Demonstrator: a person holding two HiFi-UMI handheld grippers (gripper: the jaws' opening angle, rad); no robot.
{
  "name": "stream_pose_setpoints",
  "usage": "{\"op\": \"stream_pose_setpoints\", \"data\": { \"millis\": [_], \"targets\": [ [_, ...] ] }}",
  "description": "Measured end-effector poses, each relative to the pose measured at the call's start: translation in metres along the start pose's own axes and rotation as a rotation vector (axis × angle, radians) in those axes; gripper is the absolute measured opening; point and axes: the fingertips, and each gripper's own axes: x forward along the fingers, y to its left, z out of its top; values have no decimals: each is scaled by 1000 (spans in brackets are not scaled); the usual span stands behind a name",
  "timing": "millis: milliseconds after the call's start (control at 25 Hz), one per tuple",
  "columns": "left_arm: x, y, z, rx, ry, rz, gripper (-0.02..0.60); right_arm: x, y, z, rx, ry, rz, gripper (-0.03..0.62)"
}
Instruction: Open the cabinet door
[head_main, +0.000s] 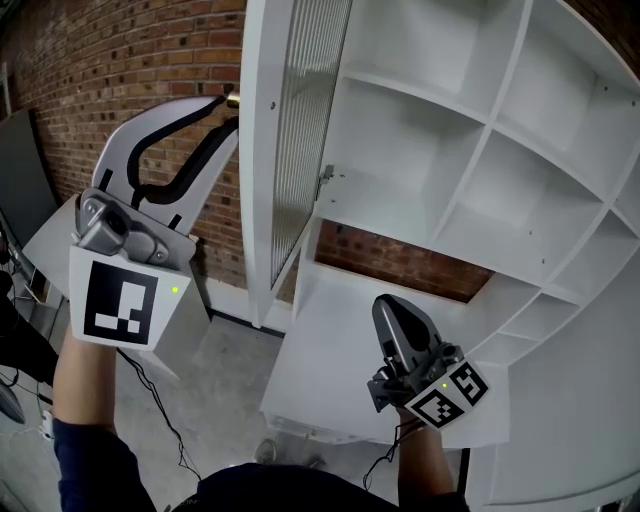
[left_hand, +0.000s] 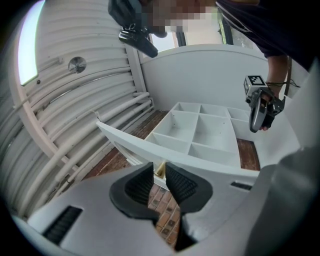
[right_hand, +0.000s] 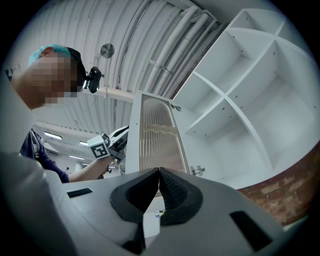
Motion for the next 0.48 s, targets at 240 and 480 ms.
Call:
{"op": "stream_pose_setpoints", "data": {
  "millis": [240,480],
  "targets": [
    [-32,-13,53,-47,-122,54,44,-10,5,5,-9,-10,-3,26],
    [-27,-75,97,-248,-234,-91,15,-28,1,14,-21,-17,-28,26]
  ]
}}
